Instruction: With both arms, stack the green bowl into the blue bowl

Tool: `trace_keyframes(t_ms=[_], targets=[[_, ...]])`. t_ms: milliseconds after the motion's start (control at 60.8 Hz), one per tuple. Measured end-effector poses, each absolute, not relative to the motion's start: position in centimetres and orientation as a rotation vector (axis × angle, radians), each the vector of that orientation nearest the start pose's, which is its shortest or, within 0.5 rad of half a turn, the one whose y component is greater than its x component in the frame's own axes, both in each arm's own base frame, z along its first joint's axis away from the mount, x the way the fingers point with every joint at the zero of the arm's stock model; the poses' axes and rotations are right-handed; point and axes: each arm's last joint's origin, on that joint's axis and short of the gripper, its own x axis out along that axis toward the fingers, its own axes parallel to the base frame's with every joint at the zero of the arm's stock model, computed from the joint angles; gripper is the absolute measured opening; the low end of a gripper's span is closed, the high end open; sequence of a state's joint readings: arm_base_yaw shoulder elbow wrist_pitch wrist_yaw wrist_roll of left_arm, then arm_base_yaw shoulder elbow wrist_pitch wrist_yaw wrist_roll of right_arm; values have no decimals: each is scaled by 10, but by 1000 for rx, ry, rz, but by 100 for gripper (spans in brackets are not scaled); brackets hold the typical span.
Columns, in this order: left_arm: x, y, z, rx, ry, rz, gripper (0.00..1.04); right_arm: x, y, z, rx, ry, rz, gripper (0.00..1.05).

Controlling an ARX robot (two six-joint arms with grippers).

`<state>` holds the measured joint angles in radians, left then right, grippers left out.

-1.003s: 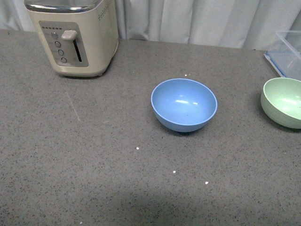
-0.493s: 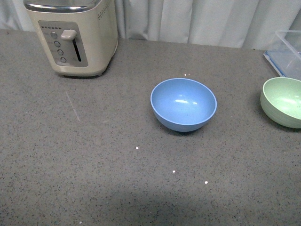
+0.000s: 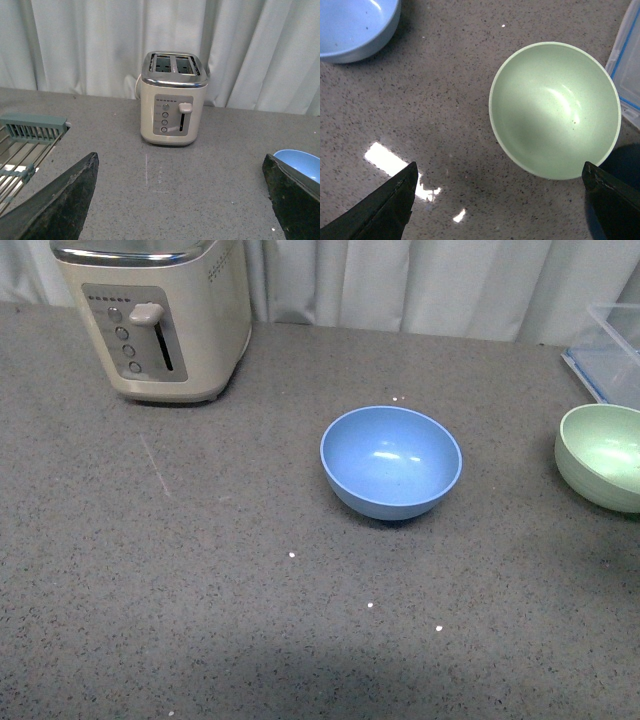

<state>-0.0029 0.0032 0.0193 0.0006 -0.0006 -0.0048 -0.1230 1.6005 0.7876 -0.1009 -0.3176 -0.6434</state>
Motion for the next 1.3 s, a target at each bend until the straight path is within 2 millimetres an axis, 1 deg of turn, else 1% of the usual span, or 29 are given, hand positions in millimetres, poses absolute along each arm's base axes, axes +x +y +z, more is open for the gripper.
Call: trace_keyframes(t_ms=[66,115,181,378,542,657,937,1183,1200,1233,1249,1282,1298], targets=[[97,0,170,-5,-17,-2,98,307,-29,154,-422,818,493,96],[97,0,170,-5,-17,-2,98,322,-29,152,-471,832,537,96],[97,0,170,-5,-17,-2,98,333,-27,147,-518,862,599,96],[97,0,170,-5,-17,-2,98,349,-21,128,-604,953,695,96],[97,0,170,-5,-17,-2,98,368,-19,111,-644,1030,694,96],[97,0,170,-5,-17,-2,98,377,-17,104,-648,1061,701,96],[97,0,170,-5,-17,-2,98,384,-17,95,-661,1111,715,96],[97,0,170,-5,-17,-2,98,386,-19,95,-693,1112,683,96],[97,0,170,-5,-17,-2,98,386,-19,95,-697,1115,680,92],[97,0,170,-5,-17,-2,98,386,-19,95,-697,1117,679,90],[97,0,170,-5,-17,-2,98,385,-19,95,-699,1122,683,86],[97,0,170,-5,-17,-2,98,385,-19,95,-699,1123,683,82],[97,0,170,-5,-17,-2,98,385,-19,94,-700,1126,682,78]])
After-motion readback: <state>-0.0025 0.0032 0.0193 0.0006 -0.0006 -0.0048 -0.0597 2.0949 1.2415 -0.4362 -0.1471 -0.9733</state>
